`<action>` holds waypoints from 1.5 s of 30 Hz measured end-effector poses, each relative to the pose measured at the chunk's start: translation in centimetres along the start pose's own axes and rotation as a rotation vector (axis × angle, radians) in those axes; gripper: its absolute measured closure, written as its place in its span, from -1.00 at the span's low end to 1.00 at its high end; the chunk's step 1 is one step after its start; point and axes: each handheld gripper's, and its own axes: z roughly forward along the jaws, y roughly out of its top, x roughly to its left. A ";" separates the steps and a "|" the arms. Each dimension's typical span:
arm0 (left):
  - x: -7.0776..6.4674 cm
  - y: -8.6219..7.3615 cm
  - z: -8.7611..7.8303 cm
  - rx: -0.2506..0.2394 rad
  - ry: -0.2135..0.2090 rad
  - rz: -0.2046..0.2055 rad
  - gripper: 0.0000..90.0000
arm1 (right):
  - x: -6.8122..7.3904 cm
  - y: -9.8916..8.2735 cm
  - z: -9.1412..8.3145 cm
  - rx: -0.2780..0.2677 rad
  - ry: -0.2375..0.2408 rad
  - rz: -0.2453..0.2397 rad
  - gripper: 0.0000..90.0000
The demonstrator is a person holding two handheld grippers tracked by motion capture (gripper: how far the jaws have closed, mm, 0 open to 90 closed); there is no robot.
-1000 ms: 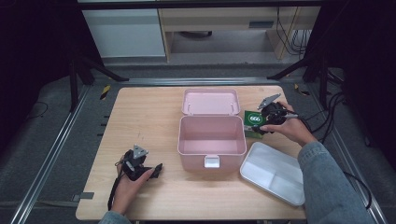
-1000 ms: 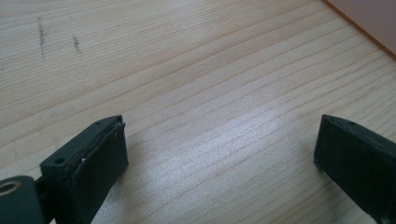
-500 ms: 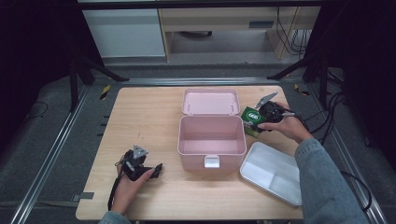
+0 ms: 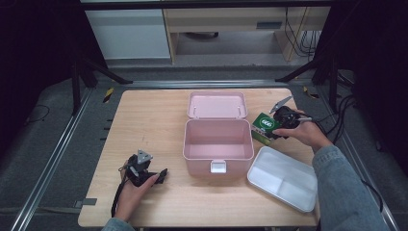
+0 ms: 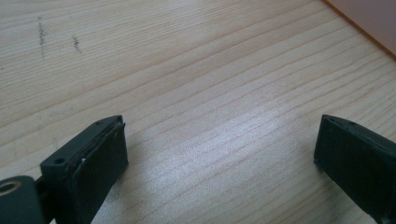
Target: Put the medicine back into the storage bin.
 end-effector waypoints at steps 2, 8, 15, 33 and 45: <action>0.0 0.0 0.0 0.000 0.000 0.000 -0.96 | 0.0 -0.6 -0.3 -0.006 0.000 0.005 -0.66; 0.0 0.0 0.0 -0.001 0.001 -0.002 -0.96 | 0.1 -0.7 0.1 -0.045 -0.022 0.049 -0.76; 0.0 0.0 0.0 -0.001 0.001 -0.002 -0.96 | 0.0 0.1 1.6 -0.035 -0.012 0.088 -0.72; -0.1 0.0 0.0 0.000 0.000 -0.001 -0.96 | -0.2 -0.5 0.3 -0.028 -0.013 0.059 -0.63; -0.1 0.0 0.0 0.000 0.000 -0.001 -0.96 | -1.0 0.3 1.3 0.067 0.010 0.071 -0.69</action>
